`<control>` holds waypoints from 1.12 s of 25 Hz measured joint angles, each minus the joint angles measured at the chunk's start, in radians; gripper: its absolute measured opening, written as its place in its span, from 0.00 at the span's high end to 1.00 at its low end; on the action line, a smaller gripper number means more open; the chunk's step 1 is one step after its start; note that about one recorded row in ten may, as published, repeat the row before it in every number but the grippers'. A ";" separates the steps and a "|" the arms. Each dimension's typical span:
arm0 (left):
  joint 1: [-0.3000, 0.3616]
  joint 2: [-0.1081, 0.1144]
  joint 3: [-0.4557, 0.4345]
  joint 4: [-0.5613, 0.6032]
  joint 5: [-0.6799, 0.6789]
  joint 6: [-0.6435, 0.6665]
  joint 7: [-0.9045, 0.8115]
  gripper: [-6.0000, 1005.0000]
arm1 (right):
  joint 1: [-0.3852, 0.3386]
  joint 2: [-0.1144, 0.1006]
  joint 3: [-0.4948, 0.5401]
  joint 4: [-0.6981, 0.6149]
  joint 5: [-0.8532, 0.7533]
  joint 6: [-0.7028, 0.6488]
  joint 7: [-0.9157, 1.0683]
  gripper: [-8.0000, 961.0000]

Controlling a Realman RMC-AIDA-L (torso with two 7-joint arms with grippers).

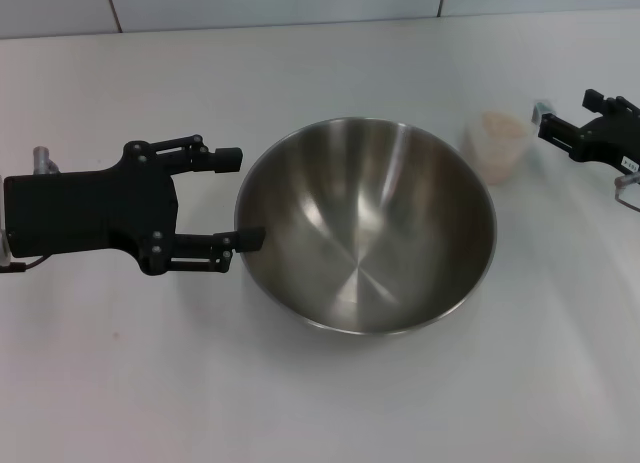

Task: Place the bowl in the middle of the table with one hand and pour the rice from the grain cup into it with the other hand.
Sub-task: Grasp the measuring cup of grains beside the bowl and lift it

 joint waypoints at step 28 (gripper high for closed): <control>0.006 0.000 -0.002 0.009 -0.012 0.002 -0.007 0.16 | 0.010 0.002 -0.025 0.013 0.000 0.000 -0.084 0.95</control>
